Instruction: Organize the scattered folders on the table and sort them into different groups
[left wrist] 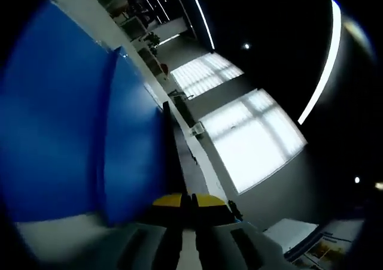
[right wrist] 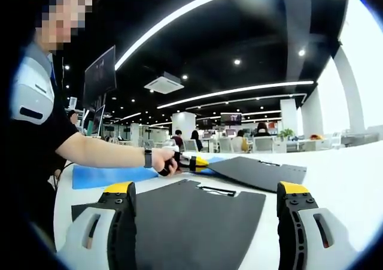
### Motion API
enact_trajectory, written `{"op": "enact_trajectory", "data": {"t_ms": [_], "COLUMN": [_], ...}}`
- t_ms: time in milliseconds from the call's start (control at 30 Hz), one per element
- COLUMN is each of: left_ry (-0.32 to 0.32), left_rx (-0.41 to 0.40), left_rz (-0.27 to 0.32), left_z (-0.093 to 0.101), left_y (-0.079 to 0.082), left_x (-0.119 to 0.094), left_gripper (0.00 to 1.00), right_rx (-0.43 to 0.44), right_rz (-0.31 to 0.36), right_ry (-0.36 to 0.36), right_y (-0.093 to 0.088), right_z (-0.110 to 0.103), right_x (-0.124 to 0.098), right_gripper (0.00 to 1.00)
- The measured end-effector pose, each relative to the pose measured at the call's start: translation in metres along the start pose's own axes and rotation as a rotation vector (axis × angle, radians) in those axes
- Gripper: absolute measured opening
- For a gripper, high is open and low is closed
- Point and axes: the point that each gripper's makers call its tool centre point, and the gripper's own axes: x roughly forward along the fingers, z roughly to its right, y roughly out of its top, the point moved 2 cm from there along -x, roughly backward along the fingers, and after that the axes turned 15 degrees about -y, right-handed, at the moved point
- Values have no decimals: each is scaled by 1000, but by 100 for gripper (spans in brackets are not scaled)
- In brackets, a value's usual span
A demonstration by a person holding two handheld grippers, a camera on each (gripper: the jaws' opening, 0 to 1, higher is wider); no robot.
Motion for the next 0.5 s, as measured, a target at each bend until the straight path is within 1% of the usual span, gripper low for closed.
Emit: {"op": "enact_trajectory", "data": {"t_ms": [100,133,200,267,333,367,400,433,467,500], "left_ry": [-40,-60,-69,-74,-85,-90,-91,-94,-96,-100], "left_rx": [-51,-84,-91,-87,-90,-92,-92,-96,-99,-111], "left_rz": [43,69,92,98,110,117,118,123,128,140], "left_z": [5,8,11,16,19,21,21,22,23,23], "left_y": [-2,-2,-5,-5,-5,-4,-4,-5,-5,-6], "left_x": [0,-1,-3,-2,-2,-1,-1,-1,-2,-2], "left_gripper": [6,6,6,5,5,5,5,5,5,5], "right_rx": [-1,-13,-37,-41,-41,-19,-5,149,226,237], "right_rz": [-17,-43,-60,-77,-50,-46,-48,-108,-113,-144], "right_ry": [-1,-30,-39,-34,-45,-53,-61,-111,-113,-126], "right_y": [-3,-7,-8,-9,1,6,7,7,9,4], "right_z": [0,5,7,8,14,19,21,34,38,42], "right_x": [3,6,10,14,26,35,38,56,66,76], "right_gripper": [97,97,97,96,90,88,84,81,76,73]}}
